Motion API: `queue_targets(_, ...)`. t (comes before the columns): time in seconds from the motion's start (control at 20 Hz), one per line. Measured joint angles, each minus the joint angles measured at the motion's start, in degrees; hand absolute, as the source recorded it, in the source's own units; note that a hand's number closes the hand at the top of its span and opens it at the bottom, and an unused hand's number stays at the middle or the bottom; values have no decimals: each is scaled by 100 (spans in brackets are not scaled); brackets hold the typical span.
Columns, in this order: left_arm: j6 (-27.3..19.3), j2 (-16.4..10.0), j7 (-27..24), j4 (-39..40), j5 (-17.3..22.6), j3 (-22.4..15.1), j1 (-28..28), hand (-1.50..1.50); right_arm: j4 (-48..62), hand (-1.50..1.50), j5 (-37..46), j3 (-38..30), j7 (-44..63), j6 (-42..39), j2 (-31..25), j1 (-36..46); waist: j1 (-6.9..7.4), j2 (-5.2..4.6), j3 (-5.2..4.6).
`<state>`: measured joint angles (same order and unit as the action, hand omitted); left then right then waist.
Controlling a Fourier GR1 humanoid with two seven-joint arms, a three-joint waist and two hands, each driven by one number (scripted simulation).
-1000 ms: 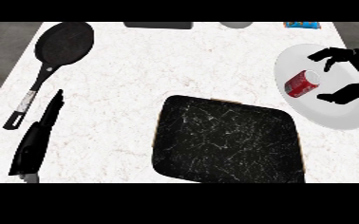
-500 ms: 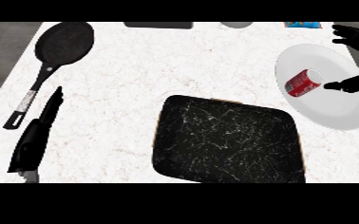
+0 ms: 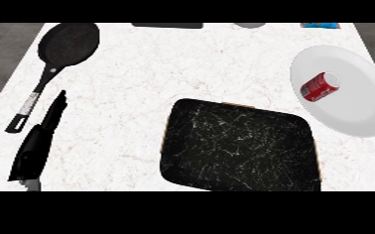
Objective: Pick the can from the tray and place it in the plate
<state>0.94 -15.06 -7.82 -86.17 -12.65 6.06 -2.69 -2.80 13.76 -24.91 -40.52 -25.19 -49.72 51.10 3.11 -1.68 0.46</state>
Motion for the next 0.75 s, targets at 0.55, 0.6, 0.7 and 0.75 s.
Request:
queue_targets(0.55,57,-7,-36,3,66,33,36,0,-371,-150,-392,-356,78,-376,-534,-523,33,-70,43)
queue_targets(0.6,48,9,-33,4,57,21,50,0,-413,-150,-400,-359,80,-384,-558,-559,32,-77,48)
queue_targets(0.7,42,34,-47,-8,60,8,35,0,-477,-150,-417,-367,83,-406,-602,-649,41,-83,55)
queue_targets(0.75,33,45,-54,-10,63,10,31,0,-501,-150,-434,-380,85,-412,-621,-694,44,-85,58)
